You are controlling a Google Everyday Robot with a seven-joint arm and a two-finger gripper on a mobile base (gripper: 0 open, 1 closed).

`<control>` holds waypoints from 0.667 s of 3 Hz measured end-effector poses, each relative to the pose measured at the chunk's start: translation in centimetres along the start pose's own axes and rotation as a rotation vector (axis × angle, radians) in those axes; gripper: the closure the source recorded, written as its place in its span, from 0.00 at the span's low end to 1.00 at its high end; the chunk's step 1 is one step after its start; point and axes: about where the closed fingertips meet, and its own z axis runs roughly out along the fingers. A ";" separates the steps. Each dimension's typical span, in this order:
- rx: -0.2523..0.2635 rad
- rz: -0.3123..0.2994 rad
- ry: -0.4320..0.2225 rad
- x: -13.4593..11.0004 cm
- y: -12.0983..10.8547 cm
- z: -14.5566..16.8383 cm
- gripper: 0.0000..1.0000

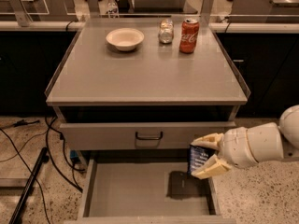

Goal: Place rxbar blueberry into middle drawer

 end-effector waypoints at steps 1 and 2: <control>-0.008 -0.001 -0.012 2.4 0.2 3.8 1.00; -0.027 0.024 0.003 6.4 1.0 8.5 1.00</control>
Offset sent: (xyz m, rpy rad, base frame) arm 0.0089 0.0214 -0.1756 -0.0193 0.0777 -0.0028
